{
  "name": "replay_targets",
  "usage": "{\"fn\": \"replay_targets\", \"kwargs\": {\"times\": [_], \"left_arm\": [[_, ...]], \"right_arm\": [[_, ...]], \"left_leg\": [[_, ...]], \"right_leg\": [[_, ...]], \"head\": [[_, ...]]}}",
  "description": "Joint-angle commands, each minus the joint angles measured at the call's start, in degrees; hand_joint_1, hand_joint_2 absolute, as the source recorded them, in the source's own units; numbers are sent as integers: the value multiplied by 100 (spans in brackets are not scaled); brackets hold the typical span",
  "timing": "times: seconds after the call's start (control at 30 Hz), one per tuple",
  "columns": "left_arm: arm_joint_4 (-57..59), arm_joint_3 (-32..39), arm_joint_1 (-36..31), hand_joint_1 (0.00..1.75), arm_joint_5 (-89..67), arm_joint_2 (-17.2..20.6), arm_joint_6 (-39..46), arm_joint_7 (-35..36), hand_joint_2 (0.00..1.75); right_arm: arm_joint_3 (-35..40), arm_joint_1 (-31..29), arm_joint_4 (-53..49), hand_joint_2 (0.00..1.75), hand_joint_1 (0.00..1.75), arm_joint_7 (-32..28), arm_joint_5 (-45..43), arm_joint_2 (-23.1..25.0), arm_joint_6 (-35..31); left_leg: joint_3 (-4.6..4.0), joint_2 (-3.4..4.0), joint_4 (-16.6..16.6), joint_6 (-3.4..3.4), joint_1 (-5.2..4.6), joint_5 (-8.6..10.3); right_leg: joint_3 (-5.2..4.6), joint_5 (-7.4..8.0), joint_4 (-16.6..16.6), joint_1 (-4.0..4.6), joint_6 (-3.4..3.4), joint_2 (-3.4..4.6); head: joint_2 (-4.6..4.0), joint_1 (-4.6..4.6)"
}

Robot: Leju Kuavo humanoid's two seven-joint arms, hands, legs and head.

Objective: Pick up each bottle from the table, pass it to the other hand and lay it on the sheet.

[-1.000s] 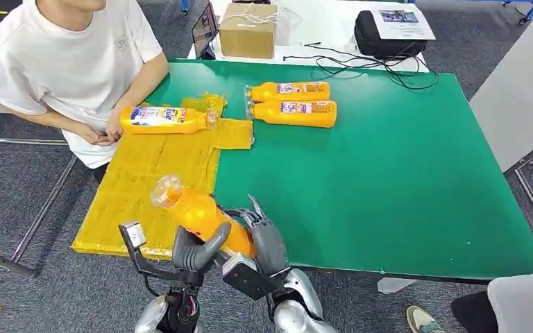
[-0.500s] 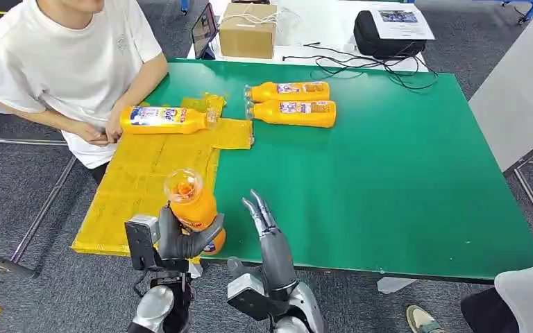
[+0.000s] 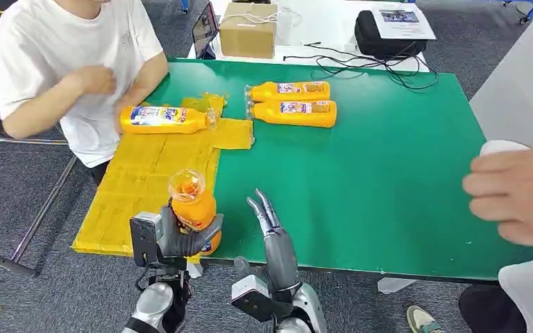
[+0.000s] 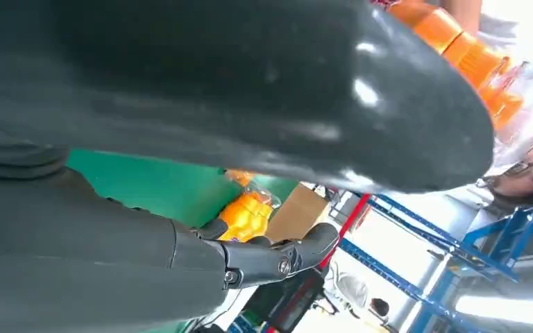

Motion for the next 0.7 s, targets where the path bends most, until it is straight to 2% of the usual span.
{"fn": "replay_targets", "kwargs": {"times": [0.03, 0.1, 0.2, 0.23, 0.33, 0.43, 0.7], "left_arm": [[1152, 352, -1219, 175, -2224, 671, 544, 670, 175], [1688, 437, -1693, 175, -3301, 930, 457, 1176, 175], [2637, 475, -2419, 175, -4387, 1248, -200, 1949, 175], [3327, 246, -2841, 175, -4976, 1372, -531, 2339, 175], [4328, 183, -3478, 175, -5346, 1270, -1046, 2359, 175], [4861, -9, -3871, 175, -5741, 1199, -1327, 2563, 175], [5465, -501, -4522, 175, -6515, 1234, -2361, 3107, 175]], "right_arm": [[-294, -112, -316, 0, 0, -139, -110, -61, 96], [-386, -96, -425, 0, 0, -208, -236, -7, 214], [-460, -77, -542, 0, 0, -259, -365, 13, 383], [-503, -82, -568, 0, 0, -312, -541, 35, 530], [-486, -77, -568, 0, 0, -373, -627, 49, 704], [-441, -112, -535, 0, 0, -441, -710, 59, 772], [-545, -135, -345, 0, 0, -553, -1027, 137, 804]], "left_leg": [[11, -12, -4, -10, 6, 3], [15, -18, -4, -12, 9, 6], [13, -15, -3, -14, 9, 12], [22, -20, 0, -23, 18, 12], [14, -32, 0, -22, 16, 21], [9, -20, 0, -17, 12, 25], [23, -22, 16, -28, 27, 9]], "right_leg": [[13, -1, -2, 4, -11, -2], [18, -1, -1, 7, -14, -5], [17, 1, 0, 8, -14, -3], [26, -2, 2, 15, -21, -2], [23, -2, 4, 13, -15, -18], [15, 3, 7, 9, -12, -11], [31, -3, 16, 23, -35, 0]], "head": [[0, 0], [0, 2], [0, 0], [0, 2], [0, 2], [0, 2], [0, 0]]}}
